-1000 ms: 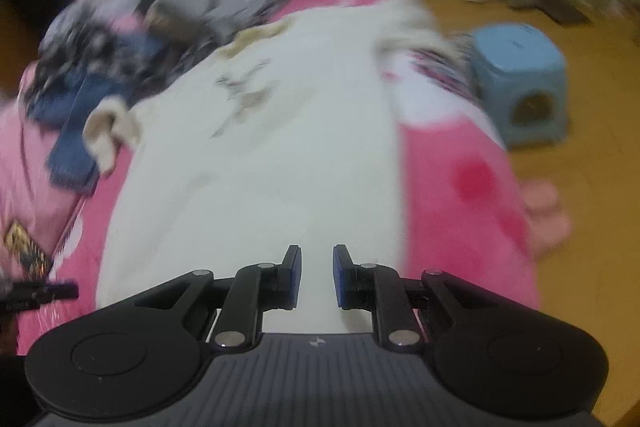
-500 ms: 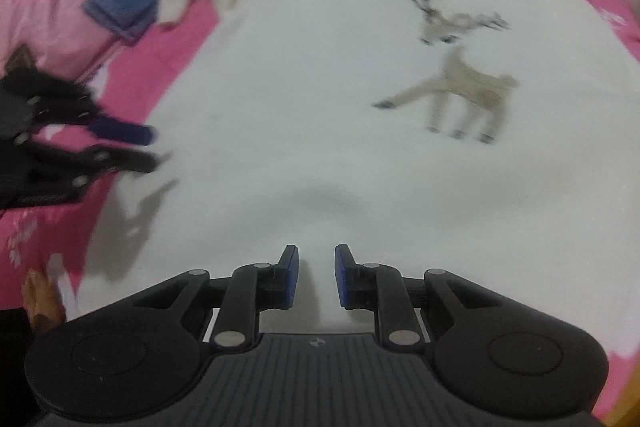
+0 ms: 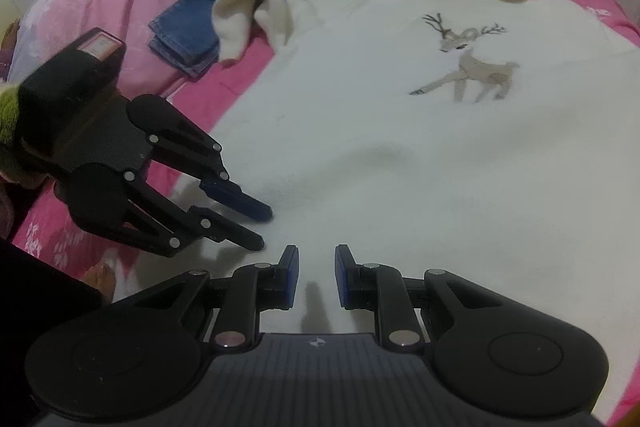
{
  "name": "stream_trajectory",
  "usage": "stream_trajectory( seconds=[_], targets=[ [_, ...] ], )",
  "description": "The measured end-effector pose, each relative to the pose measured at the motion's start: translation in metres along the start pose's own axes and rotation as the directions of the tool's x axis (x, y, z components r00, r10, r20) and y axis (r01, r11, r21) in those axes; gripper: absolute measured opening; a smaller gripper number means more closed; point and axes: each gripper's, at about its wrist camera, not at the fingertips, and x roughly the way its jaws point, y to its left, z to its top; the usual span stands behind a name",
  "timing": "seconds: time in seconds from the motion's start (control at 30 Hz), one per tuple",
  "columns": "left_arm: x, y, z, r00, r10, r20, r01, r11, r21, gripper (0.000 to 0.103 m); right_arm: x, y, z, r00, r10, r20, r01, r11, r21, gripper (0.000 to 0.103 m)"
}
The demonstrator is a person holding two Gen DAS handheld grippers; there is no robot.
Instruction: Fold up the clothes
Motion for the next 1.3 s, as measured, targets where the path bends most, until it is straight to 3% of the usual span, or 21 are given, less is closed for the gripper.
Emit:
stream_trajectory(
  seconds=[0.07, 0.2, 0.23, 0.37, 0.43, 0.5, 0.6, 0.67, 0.73, 0.77, 0.83, 1.03, 1.13, 1.3],
  targets=[
    [0.001, 0.023, 0.011, 1.0, -0.005, -0.026, 0.004, 0.999, -0.048, 0.007, 0.01, -0.018, -0.006, 0.999, -0.031, -0.011, 0.032, 0.998, 0.057, 0.017],
    [-0.005, 0.076, 0.026, 0.998, 0.066, -0.021, -0.068, 0.988, -0.141, 0.006, 0.013, -0.047, -0.017, 0.998, 0.031, 0.046, -0.04, 0.975, 0.22, 0.015],
    [-0.007, 0.086, 0.028, 0.988, 0.153, -0.005, -0.152, 0.977, -0.148, 0.006, 0.013, -0.051, -0.021, 0.997, 0.04, 0.063, -0.054, 0.969, 0.242, 0.014],
    [-0.025, 0.133, 0.019, 0.96, 0.271, 0.064, -0.229, 0.9, -0.371, 0.005, 0.014, -0.055, -0.032, 0.992, 0.043, 0.122, -0.081, 0.944, 0.319, 0.014],
    [-0.032, 0.128, 0.02, 0.962, 0.246, 0.12, -0.188, 0.913, -0.363, 0.005, 0.015, -0.055, -0.032, 0.991, 0.036, 0.13, -0.077, 0.942, 0.327, 0.014],
    [-0.032, 0.098, 0.028, 0.973, 0.129, 0.191, -0.072, 0.957, -0.28, 0.006, 0.015, -0.051, -0.033, 0.991, 0.027, 0.132, -0.066, 0.949, 0.307, 0.014],
    [-0.011, 0.052, 0.039, 0.982, -0.039, 0.184, 0.064, 0.989, -0.13, 0.009, 0.013, -0.048, -0.033, 0.992, 0.016, 0.127, -0.051, 0.961, 0.272, 0.014],
    [0.012, 0.041, 0.043, 0.992, 0.003, 0.123, 0.005, 0.998, -0.07, 0.011, 0.014, -0.047, -0.033, 0.992, 0.015, 0.128, -0.048, 0.964, 0.261, 0.014],
    [0.025, 0.067, 0.038, 0.994, 0.036, 0.107, -0.021, 0.99, -0.138, 0.006, 0.014, -0.048, -0.035, 0.99, 0.017, 0.137, -0.053, 0.963, 0.263, 0.014],
    [0.022, 0.087, 0.033, 0.991, 0.023, 0.133, 0.007, 0.975, -0.224, 0.005, 0.014, -0.048, -0.035, 0.99, 0.017, 0.141, -0.055, 0.962, 0.267, 0.014],
    [0.012, 0.122, 0.024, 0.985, 0.081, 0.15, -0.021, 0.931, -0.364, 0.005, 0.014, -0.048, -0.037, 0.989, 0.017, 0.149, -0.057, 0.961, 0.27, 0.014],
    [-0.012, 0.146, 0.024, 0.949, 0.281, 0.143, -0.219, 0.914, -0.342, 0.007, 0.012, -0.051, -0.041, 0.987, 0.025, 0.158, -0.067, 0.962, 0.264, 0.014],
    [-0.022, 0.165, 0.024, 0.891, 0.447, 0.08, -0.387, 0.84, -0.381, 0.006, 0.012, -0.051, -0.042, 0.987, 0.028, 0.158, -0.069, 0.962, 0.264, 0.014],
    [-0.042, 0.112, 0.016, 0.951, 0.293, 0.098, -0.252, 0.919, -0.303, 0.007, 0.012, -0.048, -0.041, 0.988, 0.023, 0.152, -0.06, 0.967, 0.246, 0.014]
  ],
)
